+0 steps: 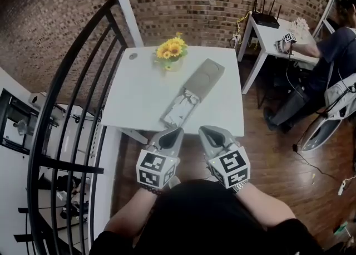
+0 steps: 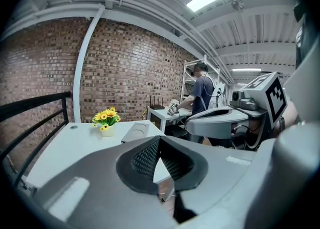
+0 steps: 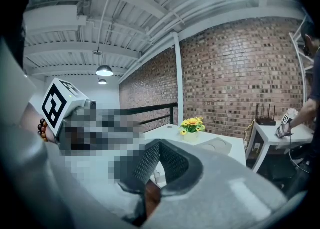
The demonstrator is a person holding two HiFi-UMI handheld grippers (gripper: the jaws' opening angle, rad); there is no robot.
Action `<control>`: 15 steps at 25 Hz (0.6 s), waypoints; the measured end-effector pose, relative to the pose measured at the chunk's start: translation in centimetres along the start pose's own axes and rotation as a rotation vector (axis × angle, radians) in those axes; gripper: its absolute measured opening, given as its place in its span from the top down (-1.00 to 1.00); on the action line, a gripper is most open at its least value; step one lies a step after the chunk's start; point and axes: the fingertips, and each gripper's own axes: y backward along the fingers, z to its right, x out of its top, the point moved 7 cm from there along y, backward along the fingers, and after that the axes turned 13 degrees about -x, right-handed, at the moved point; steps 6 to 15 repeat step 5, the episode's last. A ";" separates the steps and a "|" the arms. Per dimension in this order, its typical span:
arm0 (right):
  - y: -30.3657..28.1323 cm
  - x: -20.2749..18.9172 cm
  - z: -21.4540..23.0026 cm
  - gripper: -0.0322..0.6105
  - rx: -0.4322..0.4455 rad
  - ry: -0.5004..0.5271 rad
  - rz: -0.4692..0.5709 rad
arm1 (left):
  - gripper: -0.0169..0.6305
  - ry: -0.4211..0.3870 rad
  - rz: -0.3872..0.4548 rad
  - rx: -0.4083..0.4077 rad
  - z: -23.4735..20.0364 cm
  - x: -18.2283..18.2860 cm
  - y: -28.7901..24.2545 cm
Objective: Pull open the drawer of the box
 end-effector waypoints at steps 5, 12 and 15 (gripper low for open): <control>0.2 0.0 0.2 0.93 -0.002 -0.001 0.001 | 0.90 -0.002 -0.001 -0.001 0.2 0.1 -0.1; 0.2 0.0 0.2 0.93 -0.002 -0.001 0.001 | 0.90 -0.002 -0.001 -0.001 0.2 0.1 -0.1; 0.2 0.0 0.2 0.93 -0.002 -0.001 0.001 | 0.90 -0.002 -0.001 -0.001 0.2 0.1 -0.1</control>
